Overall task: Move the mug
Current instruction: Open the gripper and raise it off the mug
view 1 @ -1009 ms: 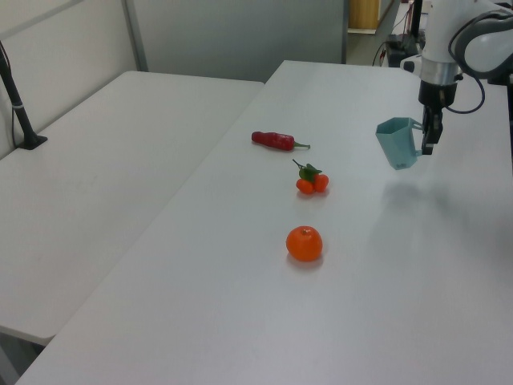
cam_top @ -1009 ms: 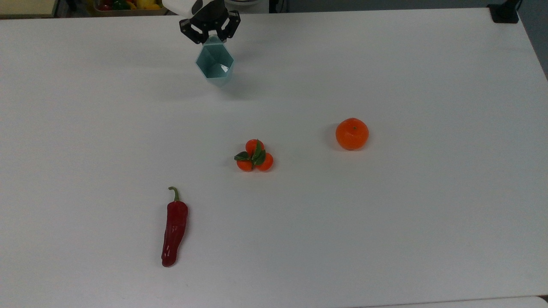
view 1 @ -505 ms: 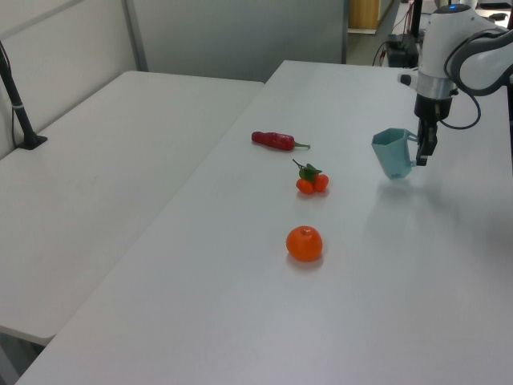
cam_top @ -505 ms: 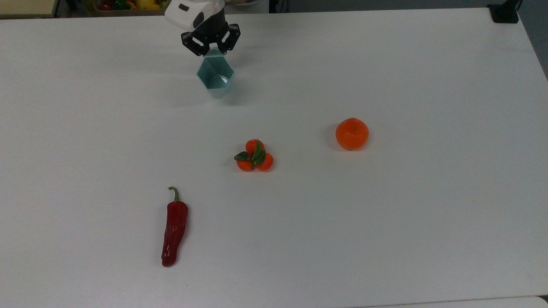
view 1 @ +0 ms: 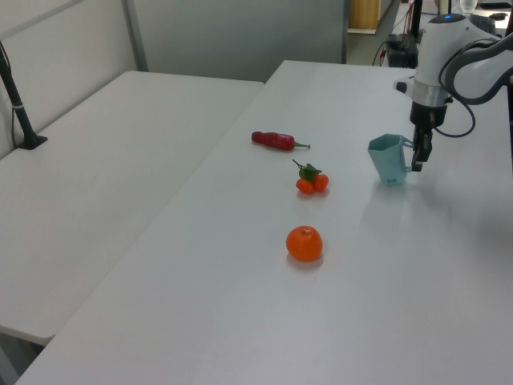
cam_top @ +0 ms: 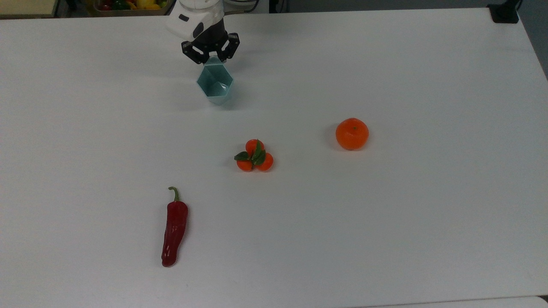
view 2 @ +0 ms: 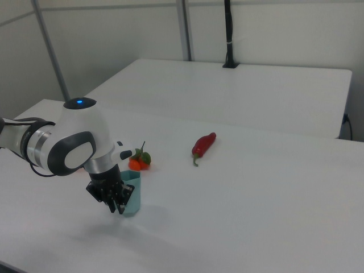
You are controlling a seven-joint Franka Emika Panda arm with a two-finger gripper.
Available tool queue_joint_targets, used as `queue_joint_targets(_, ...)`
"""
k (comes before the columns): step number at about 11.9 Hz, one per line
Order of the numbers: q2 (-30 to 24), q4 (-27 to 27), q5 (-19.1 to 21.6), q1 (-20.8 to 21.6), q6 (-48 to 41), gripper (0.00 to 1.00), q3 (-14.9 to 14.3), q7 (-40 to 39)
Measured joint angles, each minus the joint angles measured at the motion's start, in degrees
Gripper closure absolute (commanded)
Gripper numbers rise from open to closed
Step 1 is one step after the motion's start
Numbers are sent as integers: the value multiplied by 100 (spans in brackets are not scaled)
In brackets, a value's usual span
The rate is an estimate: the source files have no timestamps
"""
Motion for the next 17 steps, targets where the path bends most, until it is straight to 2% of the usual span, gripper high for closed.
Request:
queue_joint_targets(3,1,0,4,-19,0,60,0,0)
queue_joint_targets(7,122,-12,5,-66,0,47,0,-1)
queue_joint_targets(8,135,-12,5,-66,0,40,0,-1)
queue_joint_targets(10,143,-11,5,-66,0,0,-1,0)
queue_joint_targets(13,131,83,5,-87,-279,0,-1,3)
queue_joint_targets(15,79,377,7,-138,-779,0,-3,36)
queue_joint_targets(17,13,930,9,-197,-1501,0,-5,134)
